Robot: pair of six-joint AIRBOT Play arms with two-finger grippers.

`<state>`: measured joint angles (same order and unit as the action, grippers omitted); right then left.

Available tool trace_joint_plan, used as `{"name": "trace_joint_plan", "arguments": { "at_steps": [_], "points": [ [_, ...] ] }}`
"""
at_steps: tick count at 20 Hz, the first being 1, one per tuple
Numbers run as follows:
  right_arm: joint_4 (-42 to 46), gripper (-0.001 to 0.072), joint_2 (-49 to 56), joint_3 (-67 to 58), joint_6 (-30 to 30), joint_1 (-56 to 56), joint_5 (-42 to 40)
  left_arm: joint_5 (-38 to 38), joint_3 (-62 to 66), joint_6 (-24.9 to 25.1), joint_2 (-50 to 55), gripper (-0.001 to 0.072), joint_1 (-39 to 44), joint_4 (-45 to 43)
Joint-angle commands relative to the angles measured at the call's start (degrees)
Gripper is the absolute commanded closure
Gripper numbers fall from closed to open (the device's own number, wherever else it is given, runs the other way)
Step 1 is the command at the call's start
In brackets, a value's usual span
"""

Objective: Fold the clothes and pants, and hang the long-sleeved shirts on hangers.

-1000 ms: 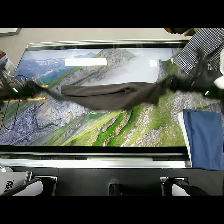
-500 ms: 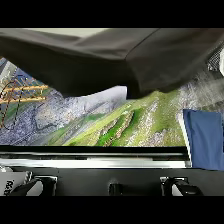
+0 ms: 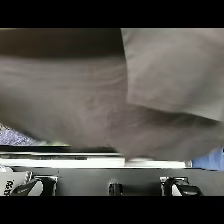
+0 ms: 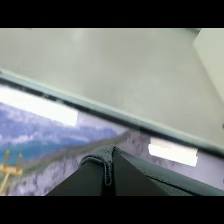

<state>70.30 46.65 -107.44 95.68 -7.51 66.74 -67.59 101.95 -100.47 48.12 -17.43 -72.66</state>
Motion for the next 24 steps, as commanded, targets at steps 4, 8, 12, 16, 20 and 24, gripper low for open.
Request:
{"name": "trace_joint_plan", "arguments": {
  "at_steps": [4,8,12,16,20,24],
  "points": [
    [-5.1,0.0679,23.4,4.1,1.0,0.0,7.4,1.3,-11.8,13.6,17.1,0.0692,3.0,9.2],
    [-4.2,0.0679,40.5,7.2,-0.6,1.6,2.3,11.9,-13.8,15.3,36.0,0.0692,7.2,9.2],
    [-1.7,0.0679,55.2,7.5,-1.3,4.6,-13.0,26.1,-11.7,17.0,51.5,0.0691,9.9,9.3],
    [1.3,0.0679,60.3,7.5,-0.4,4.5,-20.6,26.7,-7.2,17.8,58.2,0.0692,10.3,9.3],
    [4.7,0.0679,59.9,7.3,2.0,4.5,-11.1,17.3,-7.2,17.4,58.1,0.0692,9.9,9.0],
    [10.7,0.0678,59.6,7.3,4.4,4.5,2.0,5.3,-7.2,16.9,58.1,0.0692,9.9,9.0]
  ]
}}
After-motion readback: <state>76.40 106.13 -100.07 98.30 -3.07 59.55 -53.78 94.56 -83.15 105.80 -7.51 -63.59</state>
